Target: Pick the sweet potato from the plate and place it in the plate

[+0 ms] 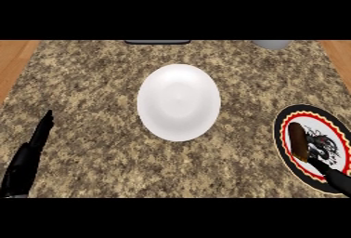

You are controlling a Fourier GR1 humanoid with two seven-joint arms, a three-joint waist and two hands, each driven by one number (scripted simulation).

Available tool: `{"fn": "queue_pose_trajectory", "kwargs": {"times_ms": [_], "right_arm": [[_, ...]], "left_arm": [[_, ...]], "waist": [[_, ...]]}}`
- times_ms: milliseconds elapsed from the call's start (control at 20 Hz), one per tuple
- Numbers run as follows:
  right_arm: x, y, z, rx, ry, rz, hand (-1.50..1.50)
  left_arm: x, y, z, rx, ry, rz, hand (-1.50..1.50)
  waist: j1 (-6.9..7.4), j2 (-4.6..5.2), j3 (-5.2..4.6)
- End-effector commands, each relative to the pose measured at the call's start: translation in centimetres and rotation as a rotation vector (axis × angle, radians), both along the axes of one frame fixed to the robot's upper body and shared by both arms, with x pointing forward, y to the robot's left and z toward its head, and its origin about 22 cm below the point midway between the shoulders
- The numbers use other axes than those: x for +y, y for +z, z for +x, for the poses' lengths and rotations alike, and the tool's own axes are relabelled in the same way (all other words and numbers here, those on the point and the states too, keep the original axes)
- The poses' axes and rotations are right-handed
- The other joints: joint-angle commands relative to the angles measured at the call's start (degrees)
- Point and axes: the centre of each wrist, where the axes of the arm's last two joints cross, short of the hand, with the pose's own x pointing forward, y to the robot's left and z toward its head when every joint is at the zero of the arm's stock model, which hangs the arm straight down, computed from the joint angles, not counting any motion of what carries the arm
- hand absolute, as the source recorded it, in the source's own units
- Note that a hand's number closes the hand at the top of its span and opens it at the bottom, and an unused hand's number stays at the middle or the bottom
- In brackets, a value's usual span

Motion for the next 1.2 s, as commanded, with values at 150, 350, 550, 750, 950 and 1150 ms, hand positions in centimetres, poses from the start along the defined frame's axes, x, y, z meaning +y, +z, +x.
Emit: {"fn": "queue_pose_trajectory", "kwargs": {"times_ms": [150,350,550,750,950,1150], "right_arm": [[-2.5,4.0,-1.4,0.386,0.037,-0.137,-1.5],[-3.2,4.6,1.0,0.531,0.025,-0.138,-1.5],[-4.1,6.1,2.2,0.671,0.085,-0.143,-1.5],[-4.3,6.2,5.3,0.757,0.142,-0.134,-1.5],[-5.8,3.8,5.3,0.889,0.194,-0.177,-1.5],[-6.6,3.3,6.6,0.98,0.231,-0.224,-1.5]], "left_arm": [[-0.8,0.1,0.1,-0.001,-0.019,0.004,0.0],[0.3,-0.1,-0.3,-0.022,-0.022,0.021,0.0],[0.8,1.4,1.5,-0.011,-0.004,0.004,0.0],[-1.1,0.8,0.6,-0.007,-0.042,-0.005,0.0],[-1.2,0.3,1.4,-0.018,-0.025,0.005,0.0],[-0.3,-1.1,-0.2,0.003,-0.019,0.001,0.0]], "waist": [[0.33,0.2,-0.09],[1.3,0.31,0.02],[0.72,0.22,0.09],[1.35,0.23,0.14],[0.84,0.26,0.15],[0.93,0.2,0.14]]}}
